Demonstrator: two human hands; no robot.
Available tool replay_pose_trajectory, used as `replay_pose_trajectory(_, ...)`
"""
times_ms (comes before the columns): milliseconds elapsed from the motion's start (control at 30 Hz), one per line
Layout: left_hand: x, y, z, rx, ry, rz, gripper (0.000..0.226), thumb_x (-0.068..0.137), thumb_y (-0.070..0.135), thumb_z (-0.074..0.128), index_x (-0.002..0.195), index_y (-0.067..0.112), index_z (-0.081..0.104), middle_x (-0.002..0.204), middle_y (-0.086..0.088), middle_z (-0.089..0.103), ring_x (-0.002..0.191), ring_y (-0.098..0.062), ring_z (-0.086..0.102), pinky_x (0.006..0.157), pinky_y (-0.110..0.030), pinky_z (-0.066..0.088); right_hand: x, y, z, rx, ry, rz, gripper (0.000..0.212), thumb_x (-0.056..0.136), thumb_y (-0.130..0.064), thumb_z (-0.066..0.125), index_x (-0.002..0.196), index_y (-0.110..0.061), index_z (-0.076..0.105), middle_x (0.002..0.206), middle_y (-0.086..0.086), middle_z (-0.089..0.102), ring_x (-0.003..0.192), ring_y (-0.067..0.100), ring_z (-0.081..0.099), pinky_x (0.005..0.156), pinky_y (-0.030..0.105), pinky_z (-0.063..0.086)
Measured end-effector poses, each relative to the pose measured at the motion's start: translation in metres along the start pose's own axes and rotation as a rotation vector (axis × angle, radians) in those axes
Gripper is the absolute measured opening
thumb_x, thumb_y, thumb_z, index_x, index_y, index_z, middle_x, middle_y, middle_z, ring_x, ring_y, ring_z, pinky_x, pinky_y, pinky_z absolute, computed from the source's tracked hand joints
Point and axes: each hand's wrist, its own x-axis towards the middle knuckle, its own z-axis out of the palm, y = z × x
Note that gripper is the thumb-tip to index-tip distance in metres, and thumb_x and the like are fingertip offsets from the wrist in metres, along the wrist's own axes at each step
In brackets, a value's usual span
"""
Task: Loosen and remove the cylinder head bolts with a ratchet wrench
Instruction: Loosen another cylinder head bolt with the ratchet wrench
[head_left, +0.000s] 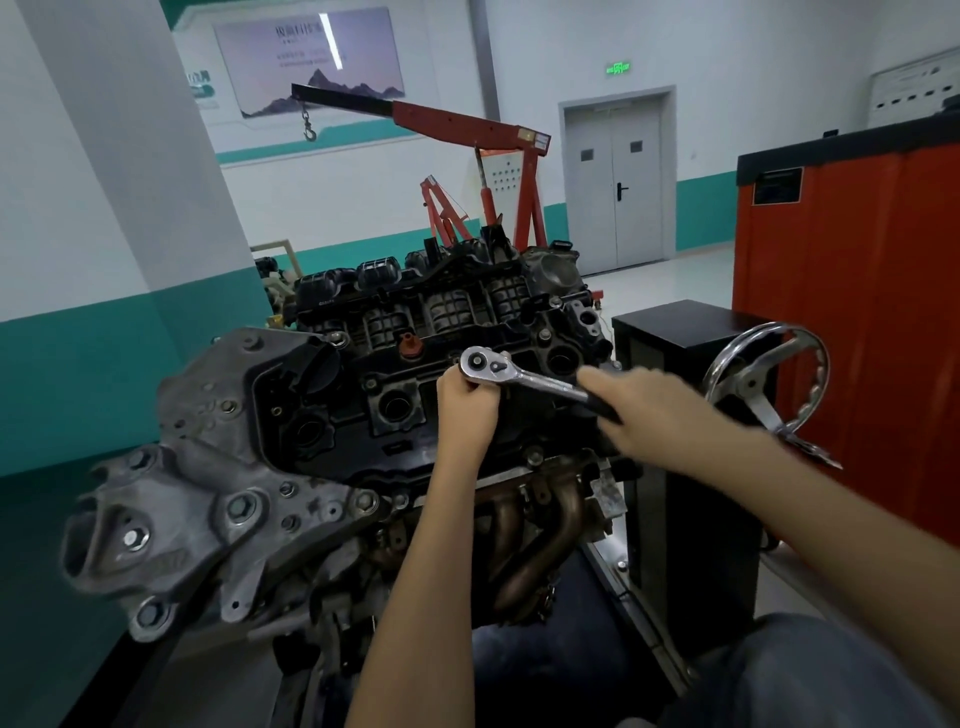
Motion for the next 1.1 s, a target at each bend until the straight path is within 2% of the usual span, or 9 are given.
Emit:
replay_pose_trajectory(133,-0.003,0.001,0.013,-0.035,0.091,-0.014,0.054,0.093,0.017,0.063,0.05,0.029,0.033,0.046,0.017,0.033,0.05,0.0,0.03,0.053,-0.017,0.029,-0.039,-0.07,0.048,0.574,0.111,0.251,0.03,0.083,-0.011,0.057,0.085,-0.026,0.031,0.059,-0.007,0.043,0.05,0.016,0.046,0.046,0.02,0.036)
replay_pose_trajectory(233,-0.001,0.002,0.013,0.009,0.111,-0.004,0.052,0.093,0.021,0.064,0.057,0.021,0.026,0.051,0.013,0.027,0.048,-0.002,0.024,0.05,-0.018,0.025,-0.037,-0.119,0.071,0.77,0.179,0.335,0.03,0.083,-0.006,0.054,0.086,-0.025,0.032,0.06,-0.008,0.041,0.045,0.005,0.043,0.041,0.014,0.034)
replay_pose_trajectory(400,-0.004,0.008,-0.004,0.01,-0.027,0.036,0.042,0.09,0.023,0.068,0.061,0.007,0.042,0.063,-0.01,0.043,0.062,-0.017,0.04,0.063,-0.028,0.036,-0.033,-0.072,0.049,0.624,0.005,0.232,0.024,0.082,-0.007,0.054,0.101,-0.018,0.045,0.067,0.0,0.048,0.055,0.015,0.049,0.051,0.021,0.036)
replay_pose_trajectory(567,0.001,0.019,-0.012,0.103,-0.238,0.129,0.041,0.091,0.009,0.064,0.055,0.029,0.062,0.053,0.013,0.057,0.054,0.001,0.052,0.058,-0.012,0.041,0.002,0.013,-0.011,0.286,-0.198,-0.028,0.024,0.084,-0.005,0.058,0.097,-0.025,0.051,0.072,-0.002,0.057,0.06,0.013,0.06,0.057,0.025,0.047)
replay_pose_trajectory(667,-0.005,0.015,-0.007,0.06,-0.157,0.132,0.034,0.092,0.005,0.058,0.076,0.032,0.068,0.058,0.021,0.06,0.059,0.006,0.053,0.061,-0.007,0.039,0.02,0.026,-0.019,0.07,-0.142,-0.092,0.027,0.086,-0.013,0.059,0.104,-0.031,0.05,0.065,-0.013,0.046,0.06,0.008,0.051,0.057,0.022,0.037)
replay_pose_trajectory(767,-0.009,0.007,0.002,-0.053,-0.022,0.087,0.037,0.093,0.009,0.061,0.068,0.035,0.065,0.065,0.023,0.064,0.071,0.008,0.058,0.073,-0.012,0.042,-0.001,0.009,0.008,0.271,-0.072,-0.002,0.026,0.084,-0.01,0.059,0.09,-0.032,0.047,0.064,-0.009,0.048,0.055,0.01,0.053,0.052,0.024,0.041)
replay_pose_trajectory(900,-0.01,0.009,0.007,-0.057,-0.048,0.097,0.051,0.093,0.018,0.064,0.048,0.038,0.051,0.049,0.021,0.043,0.054,0.005,0.041,0.063,-0.007,0.038,-0.04,-0.057,0.059,0.702,0.143,0.235,0.034,0.08,-0.006,0.059,0.073,-0.031,0.036,0.054,-0.003,0.047,0.044,0.009,0.047,0.043,0.022,0.038)
replay_pose_trajectory(967,-0.009,0.009,0.007,-0.058,-0.034,0.104,0.054,0.093,0.016,0.065,0.047,0.035,0.042,0.048,0.018,0.035,0.051,0.002,0.033,0.056,-0.008,0.033,-0.039,-0.094,0.077,0.818,0.214,0.33,0.029,0.08,-0.004,0.057,0.081,-0.028,0.04,0.053,-0.004,0.045,0.044,0.007,0.047,0.04,0.013,0.032)
replay_pose_trajectory(1100,-0.008,0.009,0.006,-0.074,-0.015,0.096,0.053,0.092,0.013,0.065,0.055,0.029,0.031,0.05,0.017,0.029,0.051,0.0,0.028,0.055,-0.01,0.03,-0.034,-0.113,0.082,0.878,0.183,0.379,0.028,0.082,-0.005,0.055,0.103,-0.02,0.046,0.059,-0.003,0.045,0.045,0.007,0.046,0.042,0.014,0.034)
